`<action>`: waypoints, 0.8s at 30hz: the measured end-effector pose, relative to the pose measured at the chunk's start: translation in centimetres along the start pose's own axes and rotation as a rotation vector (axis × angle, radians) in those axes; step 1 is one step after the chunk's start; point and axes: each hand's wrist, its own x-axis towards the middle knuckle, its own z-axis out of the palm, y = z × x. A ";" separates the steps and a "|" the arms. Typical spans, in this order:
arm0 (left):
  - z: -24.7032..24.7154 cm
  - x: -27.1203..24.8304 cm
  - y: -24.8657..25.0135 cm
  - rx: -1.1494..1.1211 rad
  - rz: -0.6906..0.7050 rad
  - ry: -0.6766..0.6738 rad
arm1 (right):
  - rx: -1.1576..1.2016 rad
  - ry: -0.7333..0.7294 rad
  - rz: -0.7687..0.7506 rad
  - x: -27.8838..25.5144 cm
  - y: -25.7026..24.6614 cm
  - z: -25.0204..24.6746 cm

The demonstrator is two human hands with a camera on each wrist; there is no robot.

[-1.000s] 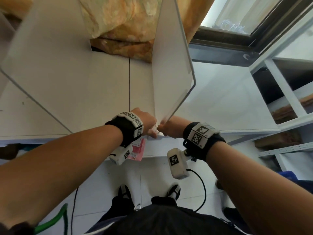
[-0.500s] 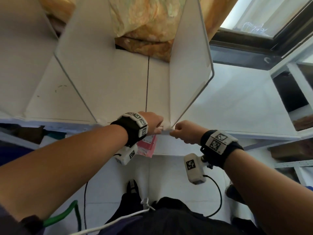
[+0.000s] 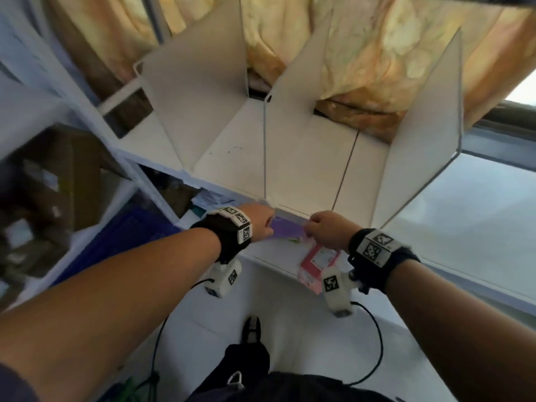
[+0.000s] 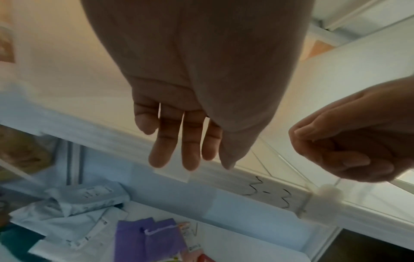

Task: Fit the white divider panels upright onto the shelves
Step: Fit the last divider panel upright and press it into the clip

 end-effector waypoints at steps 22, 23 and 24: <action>1.0 10.8 -9.3 0.105 0.319 0.271 | -0.312 0.157 0.165 10.8 -11.7 2.2; 1.0 10.8 -9.2 0.108 0.331 0.289 | -0.294 0.151 0.183 10.8 -12.0 2.4; 0.9 11.0 -9.3 0.111 0.341 0.305 | -0.278 0.136 0.191 10.7 -12.3 2.7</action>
